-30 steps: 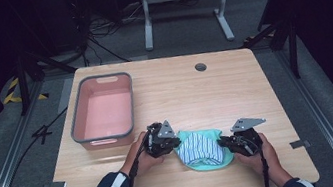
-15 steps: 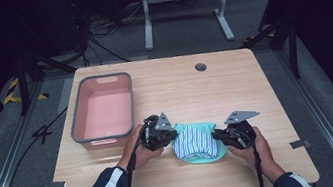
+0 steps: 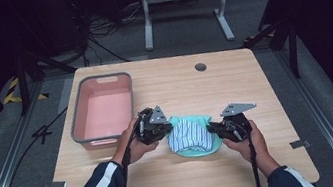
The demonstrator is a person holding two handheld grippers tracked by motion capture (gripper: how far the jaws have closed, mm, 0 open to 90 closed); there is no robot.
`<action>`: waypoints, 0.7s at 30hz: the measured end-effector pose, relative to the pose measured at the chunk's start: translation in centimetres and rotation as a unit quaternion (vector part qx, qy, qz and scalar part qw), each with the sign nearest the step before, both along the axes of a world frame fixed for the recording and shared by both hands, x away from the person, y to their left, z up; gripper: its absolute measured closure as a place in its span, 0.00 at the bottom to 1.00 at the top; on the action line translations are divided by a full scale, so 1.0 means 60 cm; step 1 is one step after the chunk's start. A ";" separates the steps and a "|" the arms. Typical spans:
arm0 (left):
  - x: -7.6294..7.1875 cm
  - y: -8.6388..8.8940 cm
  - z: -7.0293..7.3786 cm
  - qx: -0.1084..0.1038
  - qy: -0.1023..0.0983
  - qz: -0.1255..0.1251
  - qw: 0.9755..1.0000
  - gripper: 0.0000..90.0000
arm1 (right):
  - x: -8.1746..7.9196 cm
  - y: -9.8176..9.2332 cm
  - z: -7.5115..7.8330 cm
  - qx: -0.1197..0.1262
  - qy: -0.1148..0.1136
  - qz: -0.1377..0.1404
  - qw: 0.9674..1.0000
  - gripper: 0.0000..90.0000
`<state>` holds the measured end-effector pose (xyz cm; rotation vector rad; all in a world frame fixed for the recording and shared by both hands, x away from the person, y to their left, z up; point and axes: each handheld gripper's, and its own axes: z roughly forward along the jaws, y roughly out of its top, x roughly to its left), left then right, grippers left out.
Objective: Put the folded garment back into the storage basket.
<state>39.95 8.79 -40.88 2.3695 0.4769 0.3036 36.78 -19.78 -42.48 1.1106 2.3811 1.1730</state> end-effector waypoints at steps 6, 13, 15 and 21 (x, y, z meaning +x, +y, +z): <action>0.006 0.005 0.011 0.005 -0.007 0.005 1.000 0.96 | 0.006 0.006 0.013 0.003 -0.002 0.003 1.000 0.93; 0.011 0.012 0.031 0.003 -0.017 0.011 1.000 0.96 | 0.013 0.018 0.034 0.001 -0.011 0.009 1.000 0.93; 0.013 0.015 0.038 0.005 -0.019 0.011 1.000 0.96 | 0.015 0.020 0.040 0.001 -0.015 0.010 1.000 0.93; 0.016 0.024 0.060 0.007 -0.029 0.015 0.999 0.96 | 0.021 0.030 0.060 0.000 -0.023 0.014 1.000 0.92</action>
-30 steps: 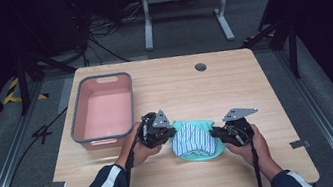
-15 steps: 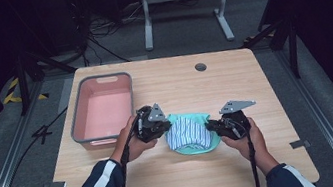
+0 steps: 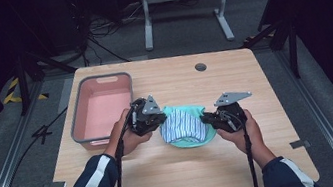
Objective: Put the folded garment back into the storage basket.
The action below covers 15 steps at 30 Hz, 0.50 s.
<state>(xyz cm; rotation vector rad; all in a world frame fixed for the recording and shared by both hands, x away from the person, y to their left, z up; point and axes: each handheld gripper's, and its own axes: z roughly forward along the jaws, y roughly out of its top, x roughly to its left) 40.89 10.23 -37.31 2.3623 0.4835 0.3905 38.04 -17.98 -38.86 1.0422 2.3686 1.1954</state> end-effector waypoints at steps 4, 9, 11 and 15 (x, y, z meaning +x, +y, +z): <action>0.000 0.007 0.017 -0.003 -0.008 0.005 1.000 0.96 | 0.006 0.008 0.016 -0.002 -0.009 0.003 1.000 0.92; 0.002 0.017 0.034 -0.005 -0.015 0.015 1.000 0.96 | 0.014 0.020 0.036 0.000 -0.014 0.008 1.000 0.92; 0.003 0.020 0.037 -0.007 -0.017 0.015 1.000 0.96 | 0.015 0.023 0.040 -0.001 -0.016 0.008 1.000 0.92; 0.003 0.030 0.049 -0.012 -0.023 0.022 0.999 0.96 | 0.023 0.034 0.053 0.000 -0.022 0.008 1.000 0.92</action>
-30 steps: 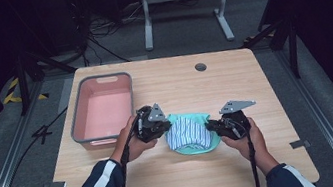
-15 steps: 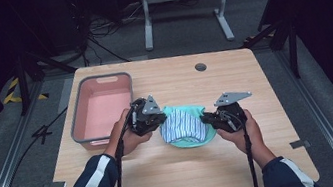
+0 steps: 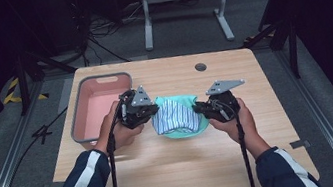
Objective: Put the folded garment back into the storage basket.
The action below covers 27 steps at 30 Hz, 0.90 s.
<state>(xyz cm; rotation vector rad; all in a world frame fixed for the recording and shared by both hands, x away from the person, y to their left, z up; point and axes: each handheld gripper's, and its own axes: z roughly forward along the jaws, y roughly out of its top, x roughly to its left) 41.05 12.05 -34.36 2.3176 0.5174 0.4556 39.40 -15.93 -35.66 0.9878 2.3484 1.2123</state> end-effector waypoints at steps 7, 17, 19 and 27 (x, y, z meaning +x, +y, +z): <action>0.005 0.027 0.018 -0.010 -0.008 0.019 1.000 0.96 | 0.016 0.020 0.018 0.010 -0.002 0.005 1.000 0.92; 0.005 0.062 0.043 -0.013 -0.016 0.036 0.999 0.96 | 0.026 0.058 0.046 0.006 -0.017 0.019 1.000 0.92; 0.004 0.069 0.048 -0.014 -0.019 0.039 0.999 0.96 | 0.028 0.067 0.051 0.008 -0.017 0.022 1.000 0.92; 0.002 0.095 0.061 -0.007 -0.022 0.058 0.998 0.96 | 0.038 0.097 0.058 0.004 -0.019 0.028 0.999 0.92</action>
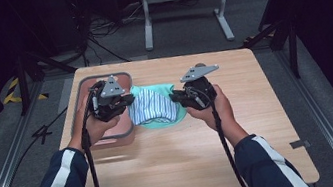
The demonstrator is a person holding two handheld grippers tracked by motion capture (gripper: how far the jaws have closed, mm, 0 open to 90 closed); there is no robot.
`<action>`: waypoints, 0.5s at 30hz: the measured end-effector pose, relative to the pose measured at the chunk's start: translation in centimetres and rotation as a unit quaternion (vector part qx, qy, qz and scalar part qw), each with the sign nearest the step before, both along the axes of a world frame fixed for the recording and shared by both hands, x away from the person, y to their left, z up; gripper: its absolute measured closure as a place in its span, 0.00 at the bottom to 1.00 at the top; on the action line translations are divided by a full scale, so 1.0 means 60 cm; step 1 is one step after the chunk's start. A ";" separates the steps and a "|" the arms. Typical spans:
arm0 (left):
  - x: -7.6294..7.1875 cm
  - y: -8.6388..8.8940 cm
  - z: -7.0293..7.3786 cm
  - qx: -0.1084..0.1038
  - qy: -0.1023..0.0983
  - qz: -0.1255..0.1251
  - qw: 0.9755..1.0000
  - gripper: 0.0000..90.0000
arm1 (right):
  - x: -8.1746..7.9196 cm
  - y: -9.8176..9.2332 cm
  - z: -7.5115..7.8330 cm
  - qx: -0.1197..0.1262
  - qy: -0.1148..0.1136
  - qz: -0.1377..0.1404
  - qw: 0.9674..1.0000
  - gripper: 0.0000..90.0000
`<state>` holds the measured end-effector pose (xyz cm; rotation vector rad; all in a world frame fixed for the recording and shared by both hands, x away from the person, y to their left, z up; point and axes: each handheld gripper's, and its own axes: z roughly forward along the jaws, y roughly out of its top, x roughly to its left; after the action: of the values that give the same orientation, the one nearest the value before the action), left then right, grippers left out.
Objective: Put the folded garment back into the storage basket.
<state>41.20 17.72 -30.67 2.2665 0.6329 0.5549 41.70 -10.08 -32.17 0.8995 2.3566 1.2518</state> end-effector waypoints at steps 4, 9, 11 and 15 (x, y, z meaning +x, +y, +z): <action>0.000 0.018 0.005 -0.005 -0.003 0.009 1.000 0.96 | 0.005 0.017 0.003 0.001 0.000 0.007 1.000 0.92; -0.001 0.039 0.005 -0.010 -0.004 0.018 1.000 0.96 | 0.010 0.039 0.003 0.004 0.000 0.017 1.000 0.92; -0.001 0.046 0.004 -0.012 -0.002 0.022 1.000 0.96 | 0.012 0.046 0.003 0.004 0.000 0.019 1.000 0.92; 0.001 0.062 0.005 -0.011 -0.004 0.031 0.999 0.96 | 0.016 0.065 0.006 0.007 -0.001 0.025 1.000 0.92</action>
<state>41.23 21.42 -30.39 2.2290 0.7034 0.5849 42.68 -6.16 -31.84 0.8470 2.3854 1.2892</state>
